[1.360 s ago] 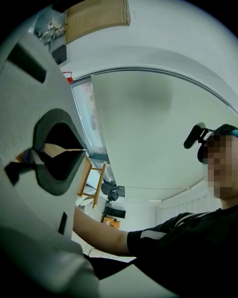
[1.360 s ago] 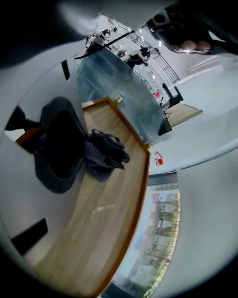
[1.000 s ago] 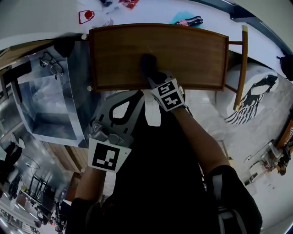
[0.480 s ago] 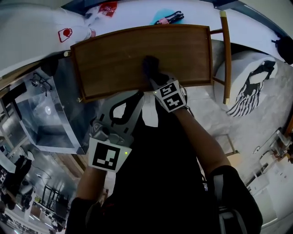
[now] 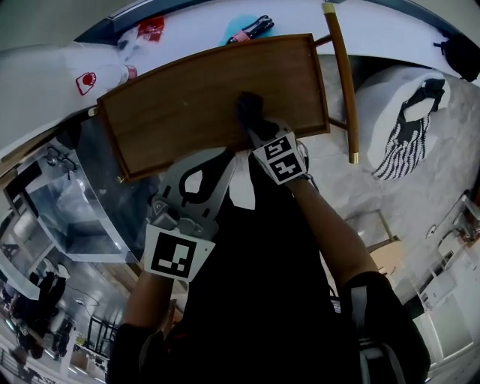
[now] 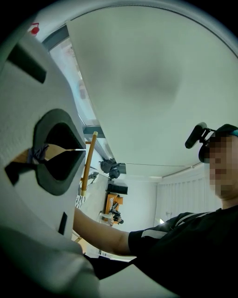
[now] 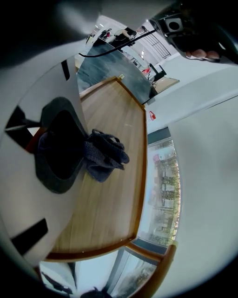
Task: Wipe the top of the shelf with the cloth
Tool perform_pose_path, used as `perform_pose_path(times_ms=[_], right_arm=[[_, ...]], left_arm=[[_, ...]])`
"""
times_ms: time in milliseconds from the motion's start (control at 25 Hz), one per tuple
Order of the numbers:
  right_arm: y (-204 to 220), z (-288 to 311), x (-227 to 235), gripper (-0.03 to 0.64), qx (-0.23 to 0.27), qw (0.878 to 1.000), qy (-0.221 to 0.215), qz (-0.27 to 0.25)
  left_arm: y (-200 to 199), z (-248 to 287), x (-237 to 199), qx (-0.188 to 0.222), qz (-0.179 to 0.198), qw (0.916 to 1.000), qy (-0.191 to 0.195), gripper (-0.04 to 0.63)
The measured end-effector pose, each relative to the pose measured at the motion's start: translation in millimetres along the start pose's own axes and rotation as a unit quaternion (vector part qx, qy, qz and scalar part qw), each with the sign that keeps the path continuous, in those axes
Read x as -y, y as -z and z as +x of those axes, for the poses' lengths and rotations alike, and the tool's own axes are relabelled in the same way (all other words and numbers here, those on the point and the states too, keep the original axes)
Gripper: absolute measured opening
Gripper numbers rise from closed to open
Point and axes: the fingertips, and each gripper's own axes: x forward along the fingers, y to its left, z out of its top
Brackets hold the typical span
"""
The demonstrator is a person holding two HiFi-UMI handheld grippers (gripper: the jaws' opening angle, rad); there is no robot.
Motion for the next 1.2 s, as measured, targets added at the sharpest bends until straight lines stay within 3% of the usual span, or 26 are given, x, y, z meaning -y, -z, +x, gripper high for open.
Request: perform_pose_path(times_ms=[600, 840, 1200], right_arm=[[28.0, -36.9, 62.0, 0.083, 0.0, 0.998, 0.046, 0.05], [33.9, -47.8, 83.4, 0.083, -0.005, 0.997, 0.07, 0.031], [42.9, -61.0, 105.0, 0.083, -0.021, 0.994, 0.1, 0.044]], left_arm=[[-21.3, 46.3, 24.9, 0.0, 0.019, 0.999, 0.041, 0.026], [-28.2, 60.4, 31.8, 0.004, 0.025, 0.9983, 0.053, 0.026], [-39.9, 66.9, 31.7, 0.015, 0.029, 0.9978, 0.058, 0.026]])
